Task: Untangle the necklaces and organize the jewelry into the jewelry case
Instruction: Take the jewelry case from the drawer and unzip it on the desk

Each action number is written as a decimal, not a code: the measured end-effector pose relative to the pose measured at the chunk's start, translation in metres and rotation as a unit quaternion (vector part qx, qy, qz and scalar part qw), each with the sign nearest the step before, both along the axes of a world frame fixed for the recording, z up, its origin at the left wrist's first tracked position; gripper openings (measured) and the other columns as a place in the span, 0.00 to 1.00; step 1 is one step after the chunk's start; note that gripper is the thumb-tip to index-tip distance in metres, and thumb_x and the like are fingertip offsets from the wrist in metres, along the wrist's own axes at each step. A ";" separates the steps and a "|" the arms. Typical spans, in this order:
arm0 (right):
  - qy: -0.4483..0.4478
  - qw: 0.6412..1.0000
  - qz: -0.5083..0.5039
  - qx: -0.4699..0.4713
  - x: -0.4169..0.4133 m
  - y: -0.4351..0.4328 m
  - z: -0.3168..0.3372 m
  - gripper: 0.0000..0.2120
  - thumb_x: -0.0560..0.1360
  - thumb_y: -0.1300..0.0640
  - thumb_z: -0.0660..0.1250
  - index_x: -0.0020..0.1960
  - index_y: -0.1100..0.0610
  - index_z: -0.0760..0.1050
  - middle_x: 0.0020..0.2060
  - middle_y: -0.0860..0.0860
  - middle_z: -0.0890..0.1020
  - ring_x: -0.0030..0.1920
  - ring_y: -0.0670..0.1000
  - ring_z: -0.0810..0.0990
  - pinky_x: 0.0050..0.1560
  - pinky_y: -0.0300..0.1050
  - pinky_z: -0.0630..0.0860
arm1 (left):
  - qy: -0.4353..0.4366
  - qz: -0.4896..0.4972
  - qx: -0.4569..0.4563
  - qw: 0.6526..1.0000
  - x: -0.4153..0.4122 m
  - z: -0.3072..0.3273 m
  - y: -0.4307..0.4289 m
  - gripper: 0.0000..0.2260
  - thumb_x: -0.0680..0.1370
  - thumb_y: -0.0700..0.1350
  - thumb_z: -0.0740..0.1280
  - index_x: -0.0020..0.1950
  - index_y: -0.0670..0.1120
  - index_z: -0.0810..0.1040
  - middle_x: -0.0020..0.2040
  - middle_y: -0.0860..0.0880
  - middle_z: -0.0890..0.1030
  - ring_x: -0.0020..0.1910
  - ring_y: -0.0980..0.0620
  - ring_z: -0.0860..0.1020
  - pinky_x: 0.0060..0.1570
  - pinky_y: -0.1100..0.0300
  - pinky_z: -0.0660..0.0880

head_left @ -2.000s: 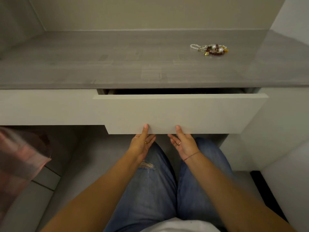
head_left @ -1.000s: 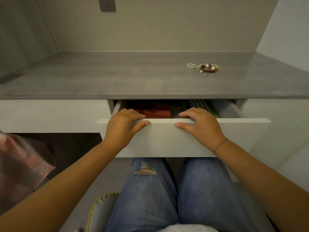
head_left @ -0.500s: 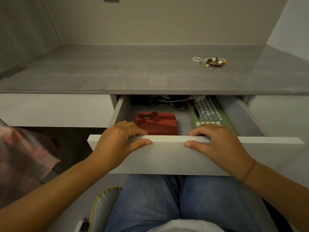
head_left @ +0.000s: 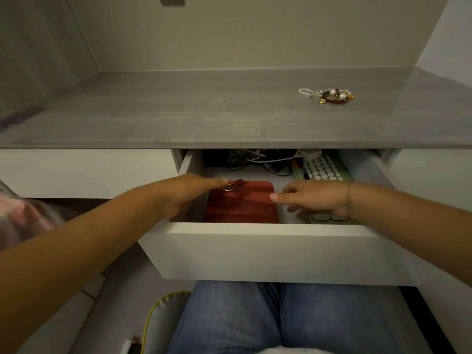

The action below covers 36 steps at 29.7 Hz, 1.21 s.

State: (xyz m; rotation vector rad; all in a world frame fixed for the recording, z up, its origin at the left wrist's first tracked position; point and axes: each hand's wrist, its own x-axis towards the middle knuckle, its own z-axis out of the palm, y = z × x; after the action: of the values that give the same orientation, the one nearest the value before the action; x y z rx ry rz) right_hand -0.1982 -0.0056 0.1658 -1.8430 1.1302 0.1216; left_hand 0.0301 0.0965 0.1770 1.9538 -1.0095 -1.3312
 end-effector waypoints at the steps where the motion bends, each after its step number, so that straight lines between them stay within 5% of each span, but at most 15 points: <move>1: 0.007 0.999 -0.001 0.051 0.008 -0.006 -0.004 0.29 0.73 0.40 0.64 0.68 0.55 0.68 0.65 0.52 0.73 0.59 0.51 0.76 0.58 0.45 0.76 | 0.026 0.016 0.026 0.999 -0.002 -0.001 -0.006 0.26 0.69 0.59 0.73 0.62 0.46 0.75 0.66 0.48 0.74 0.67 0.48 0.70 0.65 0.54 0.68; 4: 0.036 0.990 0.006 0.135 0.024 -0.014 -0.017 0.24 0.73 0.42 0.66 0.65 0.53 0.71 0.63 0.55 0.74 0.59 0.56 0.77 0.57 0.50 0.77 | 0.057 0.023 0.097 0.993 -0.013 -0.008 -0.015 0.07 0.77 0.46 0.68 0.52 0.45 0.75 0.53 0.45 0.78 0.47 0.50 0.77 0.42 0.59 0.75; 8: 0.051 0.987 0.013 0.153 0.034 -0.010 -0.028 0.22 0.74 0.42 0.65 0.64 0.52 0.71 0.57 0.54 0.80 0.52 0.54 0.79 0.49 0.47 0.78 | 0.102 0.033 0.125 0.986 -0.013 -0.014 -0.017 0.08 0.77 0.43 0.67 0.55 0.44 0.76 0.51 0.45 0.79 0.45 0.50 0.78 0.38 0.58 0.76; 16: -0.091 0.984 -0.048 0.146 0.032 -0.007 -0.021 0.15 0.76 0.46 0.64 0.61 0.49 0.72 0.57 0.52 0.80 0.58 0.55 0.78 0.62 0.59 0.73 | 0.179 0.086 0.068 0.978 -0.012 -0.014 -0.016 0.14 0.75 0.40 0.69 0.61 0.43 0.78 0.57 0.42 0.82 0.58 0.44 0.79 0.58 0.50 0.76; 20: -0.165 0.980 -0.031 0.106 0.019 0.001 0.000 0.11 0.79 0.57 0.60 0.60 0.48 0.70 0.57 0.51 0.79 0.58 0.51 0.78 0.62 0.47 0.74 | 0.181 0.064 0.014 0.981 -0.017 0.006 -0.002 0.14 0.75 0.40 0.68 0.60 0.47 0.79 0.55 0.45 0.83 0.57 0.46 0.79 0.61 0.50 0.75; 26: -0.197 0.979 -0.038 0.037 0.004 0.005 0.048 0.18 0.76 0.51 0.63 0.66 0.47 0.68 0.54 0.44 0.80 0.50 0.41 0.81 0.45 0.31 0.78 | 0.145 0.066 -0.066 0.985 -0.030 0.044 0.014 0.13 0.74 0.41 0.69 0.58 0.50 0.79 0.50 0.50 0.85 0.53 0.49 0.81 0.54 0.57 0.76; 30: -0.200 0.979 -0.040 0.008 0.005 0.002 0.072 0.19 0.75 0.44 0.62 0.65 0.45 0.70 0.54 0.43 0.81 0.51 0.45 0.82 0.51 0.40 0.79 | 0.109 0.116 -0.115 0.981 -0.027 0.065 0.007 0.12 0.74 0.41 0.68 0.57 0.49 0.78 0.48 0.49 0.85 0.47 0.50 0.81 0.45 0.59 0.76; 36: -0.223 0.972 -0.069 -0.018 0.007 -0.005 0.095 0.17 0.74 0.42 0.60 0.57 0.48 0.77 0.48 0.47 0.85 0.47 0.48 0.84 0.50 0.44 0.81 | 0.080 0.122 -0.171 0.974 -0.022 0.084 -0.005 0.12 0.74 0.46 0.67 0.58 0.51 0.79 0.49 0.50 0.85 0.49 0.50 0.82 0.50 0.58 0.76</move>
State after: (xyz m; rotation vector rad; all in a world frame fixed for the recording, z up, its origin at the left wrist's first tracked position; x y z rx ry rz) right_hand -0.1910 -0.0104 0.2611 -1.7024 0.9382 -0.3793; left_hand 0.0086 0.0918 0.2614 1.6243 -0.8268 -1.0779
